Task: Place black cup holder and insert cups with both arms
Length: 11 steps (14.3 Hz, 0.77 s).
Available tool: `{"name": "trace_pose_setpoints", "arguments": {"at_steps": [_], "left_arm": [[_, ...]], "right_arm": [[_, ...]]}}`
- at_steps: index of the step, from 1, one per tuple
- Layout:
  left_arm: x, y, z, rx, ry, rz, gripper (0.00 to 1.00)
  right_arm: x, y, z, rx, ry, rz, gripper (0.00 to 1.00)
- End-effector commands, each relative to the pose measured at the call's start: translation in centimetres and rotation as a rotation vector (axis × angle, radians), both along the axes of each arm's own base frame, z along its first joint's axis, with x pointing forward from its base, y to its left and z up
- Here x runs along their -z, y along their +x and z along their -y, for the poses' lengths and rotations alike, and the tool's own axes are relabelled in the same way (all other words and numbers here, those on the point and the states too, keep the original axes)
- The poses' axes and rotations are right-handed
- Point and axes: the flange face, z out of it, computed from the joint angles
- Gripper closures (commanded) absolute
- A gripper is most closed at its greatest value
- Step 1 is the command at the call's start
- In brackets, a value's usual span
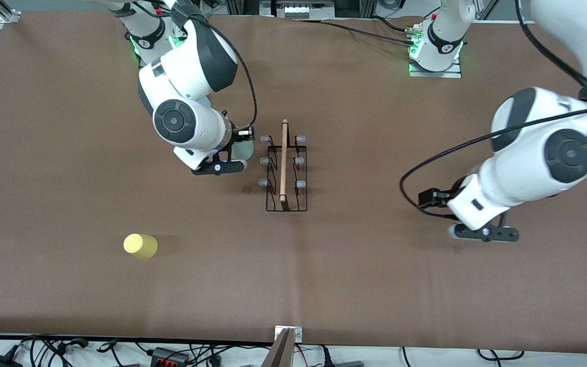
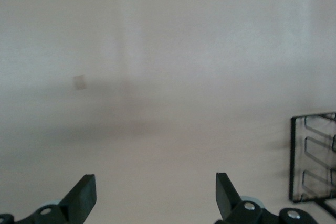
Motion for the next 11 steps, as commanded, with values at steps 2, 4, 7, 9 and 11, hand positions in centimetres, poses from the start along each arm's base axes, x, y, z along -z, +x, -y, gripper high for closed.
{"name": "trace_pose_setpoints", "arguments": {"at_steps": [2, 4, 7, 9, 11], "left_arm": [[-5.7, -3.5, -5.7, 0.008, 0.061, -0.009, 0.00], [-9.0, -5.7, -7.8, -0.037, 0.049, 0.024, 0.00], [-12.2, -8.0, -9.5, -0.069, 0.073, 0.014, 0.00], [-11.4, -8.6, -9.8, -0.082, 0.046, -0.016, 0.00], [-10.0, -8.5, -9.7, -0.113, -0.001, -0.025, 0.00]], "right_arm": [[-0.2, -1.6, -2.9, -0.021, 0.022, -0.022, 0.74], [0.8, -1.6, -3.2, -0.016, 0.017, -0.028, 0.74], [2.0, -1.9, -4.2, -0.025, 0.014, -0.026, 0.74], [2.3, -1.8, -4.4, -0.025, 0.015, -0.022, 0.74], [3.1, -1.7, -4.5, -0.023, 0.012, -0.027, 0.74]]}}
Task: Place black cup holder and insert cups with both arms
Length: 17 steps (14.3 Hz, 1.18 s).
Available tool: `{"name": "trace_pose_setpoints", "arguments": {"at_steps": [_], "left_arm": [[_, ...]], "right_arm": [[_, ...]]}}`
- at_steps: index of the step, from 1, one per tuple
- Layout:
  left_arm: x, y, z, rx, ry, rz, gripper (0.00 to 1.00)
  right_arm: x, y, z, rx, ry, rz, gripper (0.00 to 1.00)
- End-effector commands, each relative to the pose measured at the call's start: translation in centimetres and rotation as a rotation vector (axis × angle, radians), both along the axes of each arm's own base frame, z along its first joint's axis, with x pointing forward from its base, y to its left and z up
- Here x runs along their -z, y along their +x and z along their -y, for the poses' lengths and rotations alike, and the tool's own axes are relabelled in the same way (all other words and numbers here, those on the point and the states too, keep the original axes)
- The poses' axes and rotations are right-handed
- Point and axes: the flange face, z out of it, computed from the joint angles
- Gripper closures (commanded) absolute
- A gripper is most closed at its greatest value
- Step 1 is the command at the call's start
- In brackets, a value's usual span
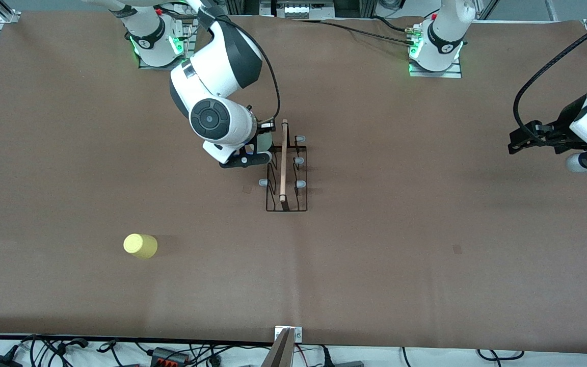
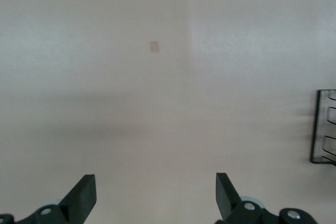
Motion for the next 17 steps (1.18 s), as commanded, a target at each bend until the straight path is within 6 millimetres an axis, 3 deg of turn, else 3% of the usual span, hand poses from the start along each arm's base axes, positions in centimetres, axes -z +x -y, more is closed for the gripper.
{"name": "trace_pose_setpoints", "arguments": {"at_steps": [1, 11, 14, 15, 16, 17], "left_arm": [[2.1, -0.3, 0.1, -0.054, -0.054, -0.011, 0.00], [2.3, -0.3, 2.7, -0.042, -0.003, -0.014, 0.00], [2.4, -0.2, 2.4, -0.044, -0.023, -0.013, 0.00], [2.4, -0.1, 3.3, -0.036, -0.034, -0.004, 0.00], [2.2, 0.0, 4.6, -0.019, -0.036, 0.011, 0.00], [2.3, -0.2, 5.3, -0.005, -0.037, 0.008, 0.00]], "right_arm": [[0.5, 0.3, -0.6, 0.017, 0.009, -0.006, 0.74], [4.4, 0.5, -1.7, 0.009, -0.010, 0.007, 0.73], [5.5, -0.3, -2.7, -0.007, -0.019, 0.002, 0.73], [5.5, -0.3, -2.7, -0.007, -0.019, 0.002, 0.70], [5.4, -0.3, -2.7, -0.004, -0.017, 0.000, 0.39], [5.4, -0.2, -2.7, 0.007, -0.019, -0.003, 0.00]]}}
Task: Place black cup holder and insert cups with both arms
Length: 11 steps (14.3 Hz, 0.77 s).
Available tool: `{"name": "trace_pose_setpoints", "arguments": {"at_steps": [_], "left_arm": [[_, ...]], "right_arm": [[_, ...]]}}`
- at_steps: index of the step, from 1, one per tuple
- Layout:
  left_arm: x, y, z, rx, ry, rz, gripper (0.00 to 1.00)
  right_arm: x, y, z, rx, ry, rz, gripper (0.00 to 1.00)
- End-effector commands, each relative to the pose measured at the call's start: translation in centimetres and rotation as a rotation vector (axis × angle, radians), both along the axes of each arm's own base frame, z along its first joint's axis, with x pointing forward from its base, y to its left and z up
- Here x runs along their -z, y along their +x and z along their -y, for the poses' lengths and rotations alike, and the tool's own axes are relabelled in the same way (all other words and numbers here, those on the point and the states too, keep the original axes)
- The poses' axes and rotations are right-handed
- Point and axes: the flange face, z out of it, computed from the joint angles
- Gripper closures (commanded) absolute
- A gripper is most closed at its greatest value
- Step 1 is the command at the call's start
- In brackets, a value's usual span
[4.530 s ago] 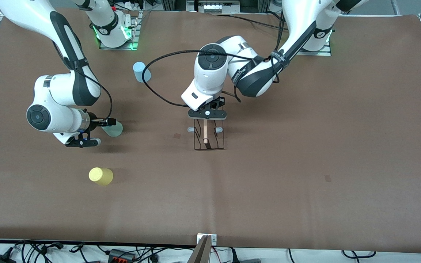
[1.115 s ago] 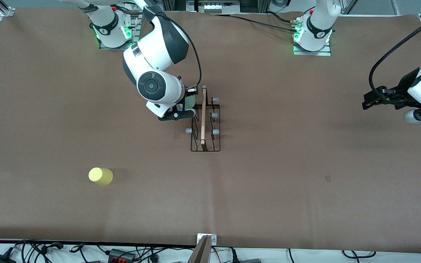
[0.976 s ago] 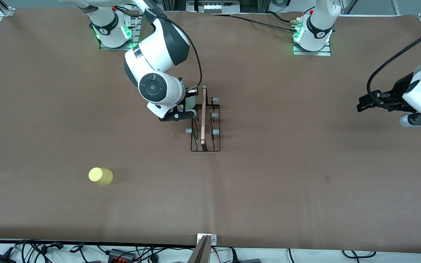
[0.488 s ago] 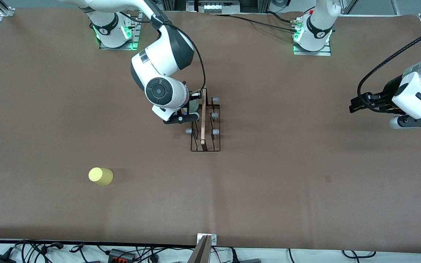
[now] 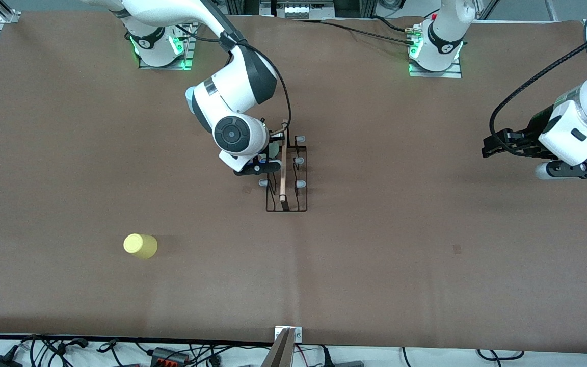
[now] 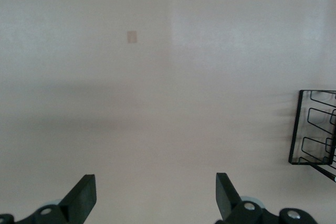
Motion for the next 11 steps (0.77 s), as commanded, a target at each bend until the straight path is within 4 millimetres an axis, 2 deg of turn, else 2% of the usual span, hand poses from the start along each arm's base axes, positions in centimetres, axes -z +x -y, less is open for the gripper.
{"name": "trace_pose_setpoints", "arguments": {"at_steps": [1, 3, 5, 6, 7, 9, 11], "left_arm": [[-0.4, -0.4, 2.4, 0.030, -0.006, 0.024, 0.00], [-0.3, -0.8, 2.7, 0.049, -0.010, 0.003, 0.00], [0.0, -1.1, 2.8, 0.054, -0.008, -0.023, 0.00], [0.1, -1.2, 2.7, 0.052, -0.006, -0.035, 0.00], [0.2, -1.4, 2.8, 0.057, -0.004, -0.056, 0.00], [0.7, -1.9, 2.9, 0.063, 0.001, -0.097, 0.00], [0.6, -2.2, 4.7, 0.093, -0.005, -0.094, 0.00]], "right_arm": [[-0.7, 0.3, -0.4, 0.035, 0.001, 0.004, 0.00], [-1.5, 0.9, 0.3, 0.079, -0.009, 0.009, 0.00], [-4.1, 1.7, 1.1, 0.091, 0.011, 0.046, 0.00], [-5.0, 3.0, 2.5, 0.123, 0.007, 0.069, 0.00], [-6.1, 4.4, 4.5, 0.167, -0.009, 0.099, 0.00], [-6.4, 7.4, 9.1, 0.218, -0.075, 0.158, 0.00], [-5.4, 10.3, 13.8, 0.255, -0.164, 0.227, 0.00]]}}
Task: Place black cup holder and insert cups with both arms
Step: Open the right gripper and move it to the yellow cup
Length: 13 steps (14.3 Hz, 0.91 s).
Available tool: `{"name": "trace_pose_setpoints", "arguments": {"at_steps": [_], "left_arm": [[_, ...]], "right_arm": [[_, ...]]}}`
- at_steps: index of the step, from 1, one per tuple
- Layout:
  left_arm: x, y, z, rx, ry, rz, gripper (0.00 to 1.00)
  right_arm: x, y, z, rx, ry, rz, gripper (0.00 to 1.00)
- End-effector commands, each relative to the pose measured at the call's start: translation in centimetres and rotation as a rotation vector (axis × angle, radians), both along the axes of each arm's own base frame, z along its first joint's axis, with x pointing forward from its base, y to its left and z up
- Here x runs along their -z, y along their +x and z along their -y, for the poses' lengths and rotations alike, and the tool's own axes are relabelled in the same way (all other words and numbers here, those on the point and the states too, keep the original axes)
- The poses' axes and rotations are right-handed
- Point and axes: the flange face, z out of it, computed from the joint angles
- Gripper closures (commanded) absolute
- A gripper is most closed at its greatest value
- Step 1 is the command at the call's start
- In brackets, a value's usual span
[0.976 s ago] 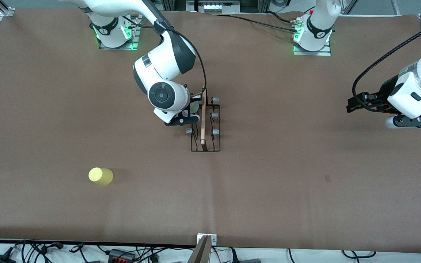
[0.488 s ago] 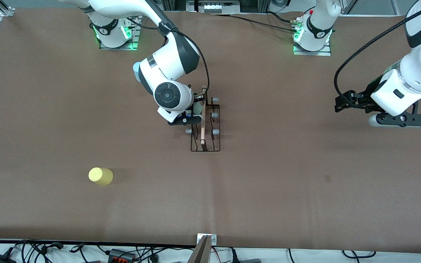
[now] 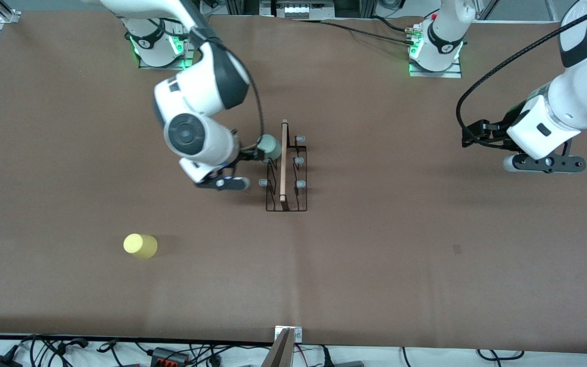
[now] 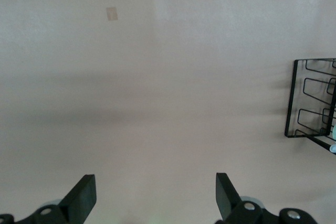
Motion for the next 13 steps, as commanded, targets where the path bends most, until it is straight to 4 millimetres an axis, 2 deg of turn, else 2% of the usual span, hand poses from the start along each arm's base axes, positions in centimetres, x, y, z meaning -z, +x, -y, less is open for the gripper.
{"name": "trace_pose_setpoints", "arguments": {"at_steps": [1, 2, 4, 6, 7, 8, 9, 12, 13], "left_arm": [[-0.2, -0.7, 1.4, 0.026, -0.008, -0.007, 0.00], [0.0, -0.8, 1.9, 0.035, -0.010, -0.012, 0.00], [-0.1, -1.2, 4.1, 0.069, -0.014, -0.012, 0.00], [-0.3, -1.1, 4.1, 0.065, -0.016, -0.001, 0.00], [-0.3, -1.2, 4.3, 0.068, -0.016, -0.003, 0.00], [-0.3, -1.3, 4.9, 0.081, -0.006, 0.001, 0.00], [0.0, -2.1, 7.2, 0.112, -0.002, -0.007, 0.00], [-0.5, -2.3, 9.6, 0.065, 0.056, 0.040, 0.00], [-0.5, -1.9, 9.7, 0.016, 0.064, 0.073, 0.00]], "right_arm": [[1.0, 3.6, 5.8, 0.076, -0.082, 0.075, 0.00], [1.4, 5.2, 8.4, 0.114, -0.082, 0.107, 0.00], [2.3, 7.6, 12.2, 0.152, -0.074, 0.174, 0.00], [3.6, 9.2, 15.3, 0.104, -0.066, 0.214, 0.00], [4.4, 10.0, 17.4, 0.062, -0.066, 0.224, 0.00], [4.9, 10.5, 19.0, 0.015, -0.064, 0.232, 0.00], [5.5, 11.1, 20.8, -0.030, -0.062, 0.243, 0.00], [7.7, 12.2, 24.2, -0.108, -0.067, 0.275, 0.00], [8.6, 12.4, 24.8, -0.129, -0.071, 0.281, 0.00]]}}
